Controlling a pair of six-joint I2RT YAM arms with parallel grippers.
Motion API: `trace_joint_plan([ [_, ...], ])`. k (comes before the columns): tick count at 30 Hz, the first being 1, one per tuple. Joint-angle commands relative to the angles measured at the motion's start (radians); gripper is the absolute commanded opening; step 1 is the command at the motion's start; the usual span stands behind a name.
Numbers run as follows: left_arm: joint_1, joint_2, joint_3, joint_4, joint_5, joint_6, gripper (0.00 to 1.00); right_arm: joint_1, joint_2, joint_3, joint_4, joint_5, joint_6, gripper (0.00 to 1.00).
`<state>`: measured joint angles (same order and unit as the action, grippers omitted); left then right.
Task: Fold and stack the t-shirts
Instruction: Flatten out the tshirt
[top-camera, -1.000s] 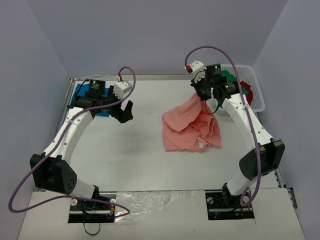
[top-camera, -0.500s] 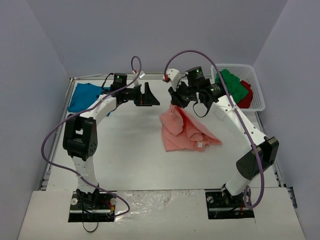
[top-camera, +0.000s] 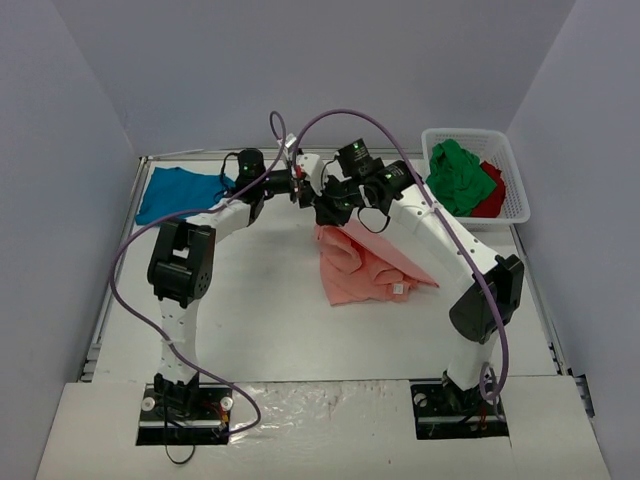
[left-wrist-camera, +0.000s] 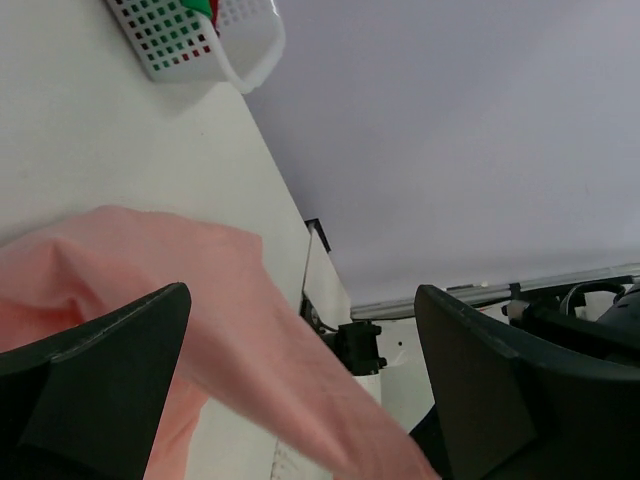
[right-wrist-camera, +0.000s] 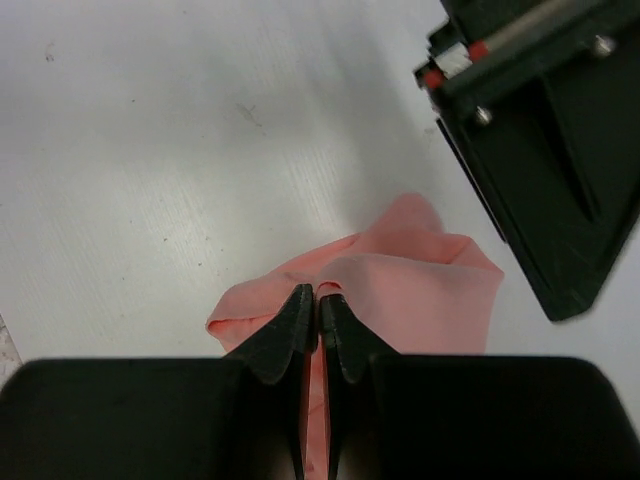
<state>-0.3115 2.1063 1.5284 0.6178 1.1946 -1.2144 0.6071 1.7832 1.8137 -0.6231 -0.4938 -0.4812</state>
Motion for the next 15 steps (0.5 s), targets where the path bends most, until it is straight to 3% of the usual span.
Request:
trace_joint_plan([
  [1,-0.050,-0.012,0.027,0.252,0.059,-0.174,0.94,0.042,0.015,0.067,-0.059,0.011,-0.031,0.00],
  [4,-0.086,-0.020,0.033,0.231,0.092,-0.146,0.98,0.051,0.019,0.061,-0.067,0.037,-0.040,0.00],
  [7,-0.101,-0.009,0.035,0.182,0.134,-0.139,0.80,0.051,0.002,0.039,-0.069,0.066,-0.051,0.00],
  [11,-0.092,-0.019,0.001,0.084,0.187,-0.105,0.75,0.054,-0.045,-0.005,-0.066,0.119,-0.068,0.00],
  [15,-0.071,-0.020,-0.030,0.181,0.252,-0.223,0.68,0.054,-0.079,-0.042,-0.066,0.156,-0.077,0.00],
])
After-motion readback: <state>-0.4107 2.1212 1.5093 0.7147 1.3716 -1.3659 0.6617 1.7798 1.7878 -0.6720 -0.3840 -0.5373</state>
